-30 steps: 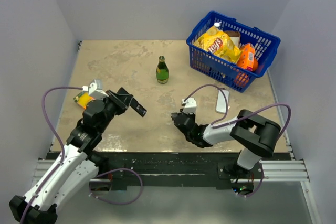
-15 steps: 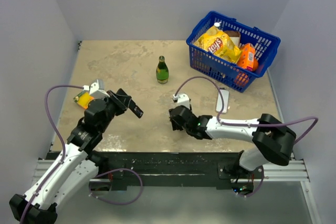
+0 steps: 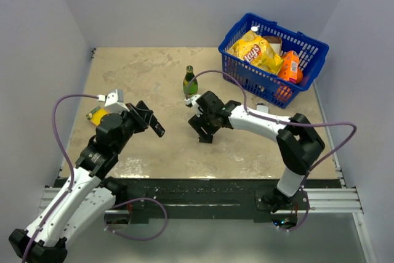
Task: Load the batteries into the remote control
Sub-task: Pick up the battery cover at the center of the board.
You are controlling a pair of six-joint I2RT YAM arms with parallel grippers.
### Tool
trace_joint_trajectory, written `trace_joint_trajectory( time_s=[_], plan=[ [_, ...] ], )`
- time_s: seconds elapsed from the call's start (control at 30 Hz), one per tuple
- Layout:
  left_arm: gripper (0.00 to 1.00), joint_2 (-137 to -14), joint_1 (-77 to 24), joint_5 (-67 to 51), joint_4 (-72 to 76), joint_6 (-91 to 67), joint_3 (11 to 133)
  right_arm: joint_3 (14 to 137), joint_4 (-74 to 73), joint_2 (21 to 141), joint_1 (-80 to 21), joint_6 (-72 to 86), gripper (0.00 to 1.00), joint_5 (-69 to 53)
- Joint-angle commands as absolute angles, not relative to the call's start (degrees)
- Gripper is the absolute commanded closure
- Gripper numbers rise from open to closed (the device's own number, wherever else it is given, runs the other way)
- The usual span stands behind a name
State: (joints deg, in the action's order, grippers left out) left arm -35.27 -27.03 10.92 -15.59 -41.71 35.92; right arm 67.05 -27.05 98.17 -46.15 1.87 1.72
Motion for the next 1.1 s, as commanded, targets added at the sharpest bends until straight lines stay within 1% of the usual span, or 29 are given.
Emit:
trace_joint_trajectory(
  time_s=[0.0,0.17,0.27,0.3,0.4,0.5,0.53,0.57,0.73,0.77,0.87,0.97,1.03,1.07],
  plan=[
    [1.00,-35.07,-27.16,10.20,-14.77,-37.36,39.29,72.15,-34.10,102.91,-44.65,-11.32,0.28,-4.57],
    [1.00,-35.07,-27.16,10.20,-14.59,-35.42,39.73,74.97,-36.03,108.18,-42.37,-16.69,0.33,-6.50],
    [1.00,-35.07,-27.16,10.63,-14.59,-34.72,39.81,76.37,-37.00,109.60,-41.31,-19.24,0.38,-8.26],
    [1.00,-35.16,-27.16,10.81,-14.59,-34.72,39.73,77.07,-37.79,110.38,-41.22,-20.47,0.41,-9.65],
    [1.00,-35.24,-27.16,10.99,-14.33,-34.54,39.55,77.96,-39.63,111.79,-41.22,-21.53,0.45,-11.59],
    [1.00,-35.51,-27.16,11.16,-14.15,-34.37,39.38,77.35,-39.20,112.32,-41.22,-21.53,0.58,-11.69],
    [1.00,-35.51,-27.16,11.25,-14.15,-34.37,39.38,77.08,-38.94,112.32,-41.22,-21.45,0.68,-11.60],
    [1.00,-35.59,-27.16,11.16,-14.06,-34.45,39.29,76.91,-38.76,112.32,-41.13,-21.27,0.73,-11.60],
    [1.00,-35.68,-27.16,10.90,-13.54,-34.72,38.76,76.20,-37.71,111.36,-41.13,-19.25,0.93,-10.03],
    [1.00,-35.68,-27.16,10.81,-13.45,-34.98,38.59,75.77,-37.01,110.92,-41.22,-18.99,1.00,-10.02],
    [1.00,-35.68,-27.16,11.07,-13.71,-36.56,38.06,74.98,-35.34,108.90,-41.22,-16.63,1.00,-7.57],
    [1.00,-36.12,-27.16,11.77,-13.62,-41.82,35.70,73.31,-33.05,104.95,-42.18,-13.29,1.00,-4.06],
    [0.99,-36.82,-27.16,12.04,-13.62,-48.49,34.28,72.08,-30.78,101.01,-45.15,-11.61,1.00,-0.28],
    [1.00,-37.26,-27.16,11.00,-13.01,-50.52,32.62,71.03,-29.98,99.59,-46.48,-9.77,1.00,5.04]
  ],
)
